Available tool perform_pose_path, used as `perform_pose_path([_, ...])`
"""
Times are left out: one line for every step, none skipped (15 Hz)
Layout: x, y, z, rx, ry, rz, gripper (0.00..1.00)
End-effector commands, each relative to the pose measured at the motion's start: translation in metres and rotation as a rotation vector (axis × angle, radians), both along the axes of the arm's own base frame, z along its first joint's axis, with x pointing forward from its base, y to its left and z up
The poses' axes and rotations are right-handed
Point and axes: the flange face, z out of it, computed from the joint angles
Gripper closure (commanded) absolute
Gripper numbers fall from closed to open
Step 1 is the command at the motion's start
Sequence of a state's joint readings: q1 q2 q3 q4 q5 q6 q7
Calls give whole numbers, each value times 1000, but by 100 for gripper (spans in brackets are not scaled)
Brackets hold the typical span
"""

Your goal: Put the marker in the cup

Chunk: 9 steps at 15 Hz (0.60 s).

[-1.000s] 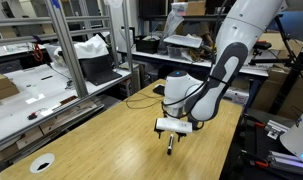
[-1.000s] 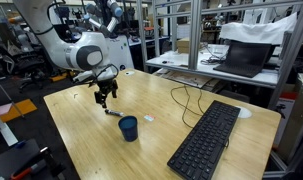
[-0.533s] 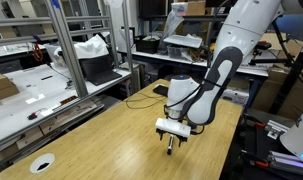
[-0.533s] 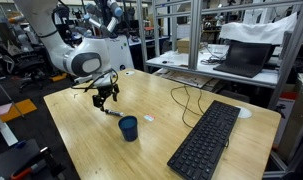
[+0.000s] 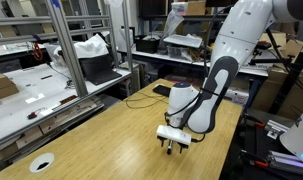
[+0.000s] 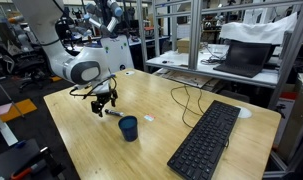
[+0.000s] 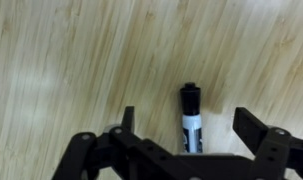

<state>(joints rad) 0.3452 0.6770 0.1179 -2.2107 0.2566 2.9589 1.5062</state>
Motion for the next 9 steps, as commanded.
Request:
perform_pose_path([4,2,-4,21,-8,5,0])
perform_pose_path([5,2,-7,18,-8,7,25])
perform_pose_path([6,2,-8,18,-9,10,27])
perform_pose_path([7,2,-8,18,-10,13,33])
perform_pose_path([8,2,-9,18,-10,16,42])
perform_pose_path([10,2,-9,18,-11,18,47])
perform_pose_path([10,3,-9,16,-8,21,55])
perform_pose_path([11,3,-7,17,-12,22,60])
perform_pose_path([11,3,-6,17,-8,23,68])
